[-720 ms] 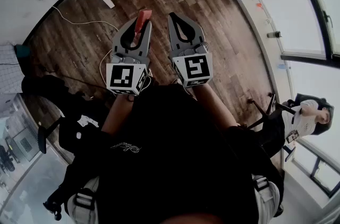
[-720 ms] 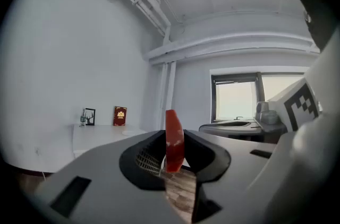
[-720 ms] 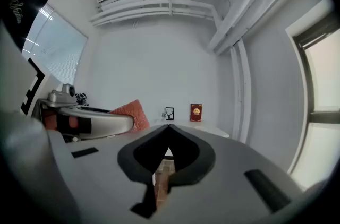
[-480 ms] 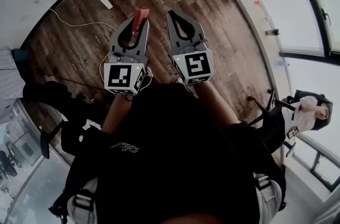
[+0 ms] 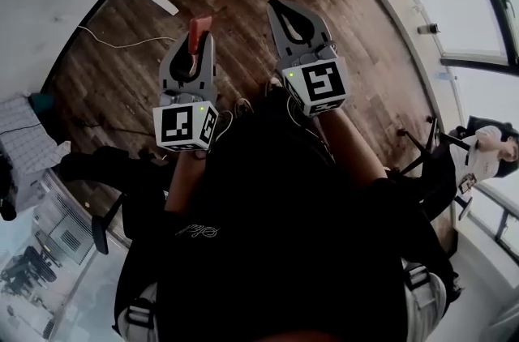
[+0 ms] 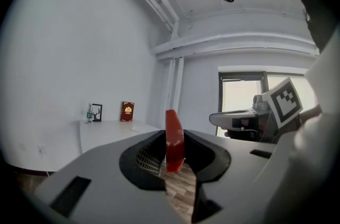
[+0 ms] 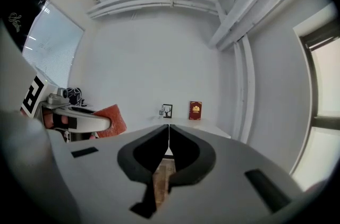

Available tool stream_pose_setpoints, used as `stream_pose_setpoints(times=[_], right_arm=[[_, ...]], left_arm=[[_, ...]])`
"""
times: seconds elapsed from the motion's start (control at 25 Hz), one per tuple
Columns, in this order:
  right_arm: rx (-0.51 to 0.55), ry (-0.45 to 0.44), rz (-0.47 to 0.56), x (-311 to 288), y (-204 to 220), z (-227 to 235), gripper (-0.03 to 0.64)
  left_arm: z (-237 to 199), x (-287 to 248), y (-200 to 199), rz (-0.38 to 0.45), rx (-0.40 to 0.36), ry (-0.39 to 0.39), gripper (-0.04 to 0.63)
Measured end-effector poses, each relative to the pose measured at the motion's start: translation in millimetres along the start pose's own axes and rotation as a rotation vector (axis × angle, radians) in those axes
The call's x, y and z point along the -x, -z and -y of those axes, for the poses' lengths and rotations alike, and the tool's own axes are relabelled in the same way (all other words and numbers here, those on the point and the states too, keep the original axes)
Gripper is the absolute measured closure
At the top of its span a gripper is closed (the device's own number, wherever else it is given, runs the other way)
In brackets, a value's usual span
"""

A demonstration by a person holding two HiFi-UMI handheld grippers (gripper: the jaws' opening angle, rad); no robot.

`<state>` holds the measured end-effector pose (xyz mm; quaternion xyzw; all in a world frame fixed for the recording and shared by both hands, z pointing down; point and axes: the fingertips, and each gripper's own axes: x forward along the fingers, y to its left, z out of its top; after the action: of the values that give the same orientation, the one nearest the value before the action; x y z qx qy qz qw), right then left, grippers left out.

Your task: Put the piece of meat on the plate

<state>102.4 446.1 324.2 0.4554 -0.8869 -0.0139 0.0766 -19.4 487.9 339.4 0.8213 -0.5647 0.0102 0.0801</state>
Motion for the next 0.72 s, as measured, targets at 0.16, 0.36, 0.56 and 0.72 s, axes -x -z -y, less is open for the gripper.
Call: stream_pose_setpoints(times=[0.16,0.36,0.56,0.72], right_arm=[[0.019,-0.021,-0.024,-22.9,8.4,24.6,0.594],[-0.001,-0.076,-0.003,-79.0,15.8,60.5,0.594],[0.000,-0.169,-0.019,-135.7,20.0,91.9,0.595],[-0.021,-0.204,-0.026,-166.5,24.5,118.0,0.595]], left_arm=[[-4.6,-23.1,6.4,-0.013,0.000,-0.012,0.503],[-35.4,-65.7,11.3,-0.031,0.023,-0.082,0.503],[-68.9,-115.1,4.9,-0.064,0.015,-0.160,0.505],[-70.5,-160.7,2.5,-0.095,0.006,-0.157,0.505]])
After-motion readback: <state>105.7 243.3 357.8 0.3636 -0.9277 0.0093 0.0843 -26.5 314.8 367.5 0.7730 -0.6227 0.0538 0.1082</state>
